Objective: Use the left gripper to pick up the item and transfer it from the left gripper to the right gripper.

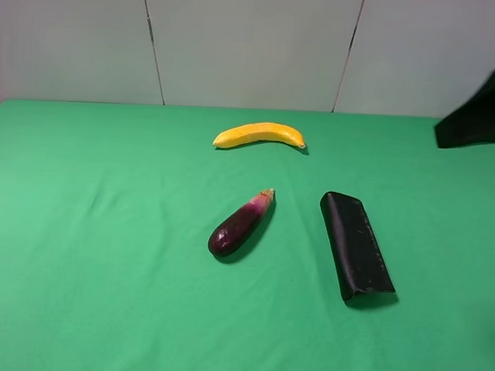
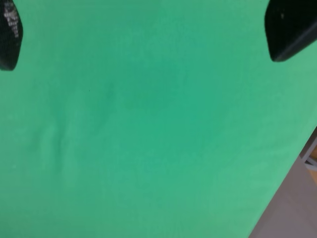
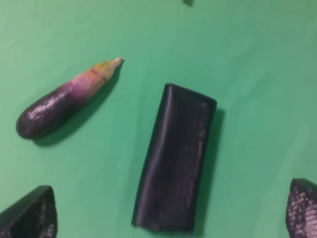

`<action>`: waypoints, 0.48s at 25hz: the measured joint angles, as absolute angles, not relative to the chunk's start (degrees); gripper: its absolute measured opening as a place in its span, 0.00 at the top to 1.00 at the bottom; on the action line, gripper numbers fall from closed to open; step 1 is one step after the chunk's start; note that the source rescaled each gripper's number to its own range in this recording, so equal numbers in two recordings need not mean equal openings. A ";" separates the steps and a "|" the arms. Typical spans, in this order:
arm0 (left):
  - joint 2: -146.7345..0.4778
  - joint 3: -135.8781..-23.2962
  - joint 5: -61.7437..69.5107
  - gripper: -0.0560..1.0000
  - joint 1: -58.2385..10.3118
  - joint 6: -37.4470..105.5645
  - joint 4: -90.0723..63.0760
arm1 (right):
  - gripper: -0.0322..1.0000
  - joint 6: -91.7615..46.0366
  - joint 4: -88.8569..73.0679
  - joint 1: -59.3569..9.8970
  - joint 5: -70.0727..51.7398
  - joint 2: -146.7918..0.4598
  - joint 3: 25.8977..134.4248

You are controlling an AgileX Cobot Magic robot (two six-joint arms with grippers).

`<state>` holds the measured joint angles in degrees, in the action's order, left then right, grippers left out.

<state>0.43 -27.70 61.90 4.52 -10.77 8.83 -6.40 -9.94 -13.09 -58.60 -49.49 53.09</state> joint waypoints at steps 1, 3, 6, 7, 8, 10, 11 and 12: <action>0.43 -27.70 61.90 0.04 4.52 -10.77 8.83 | 0.00 -5.87 -9.28 -13.09 -59.92 -47.29 53.09; 0.43 -27.70 61.90 0.04 4.52 -10.77 8.83 | 0.00 -5.07 -8.19 -13.09 -62.34 -43.81 53.13; 0.43 -27.70 61.90 0.04 4.52 -10.77 8.83 | 0.00 -4.32 -6.47 -13.09 -65.74 -38.40 53.13; 0.43 -27.70 61.90 0.04 4.52 -10.77 8.83 | 0.00 -4.32 -5.93 -13.09 -66.96 -36.63 53.13; 0.43 -27.70 61.90 0.04 4.52 -10.77 8.83 | 0.00 -4.26 -5.45 -13.09 -67.93 -34.98 53.13; 0.43 -27.70 61.90 0.04 4.52 -10.77 8.83 | 0.00 -3.92 -4.81 -13.09 -69.05 -32.09 53.13; 0.43 -27.70 61.90 0.04 4.52 -10.77 8.83 | 0.00 -3.79 -4.52 -13.04 -69.21 -30.60 53.13; 0.43 -27.70 61.90 0.04 4.52 -10.77 8.83 | 0.00 -3.73 -4.45 -12.70 -69.35 -29.13 53.05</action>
<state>0.43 -27.70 61.90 4.52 -10.77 8.83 -3.73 -4.45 -12.70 -69.35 -29.13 53.05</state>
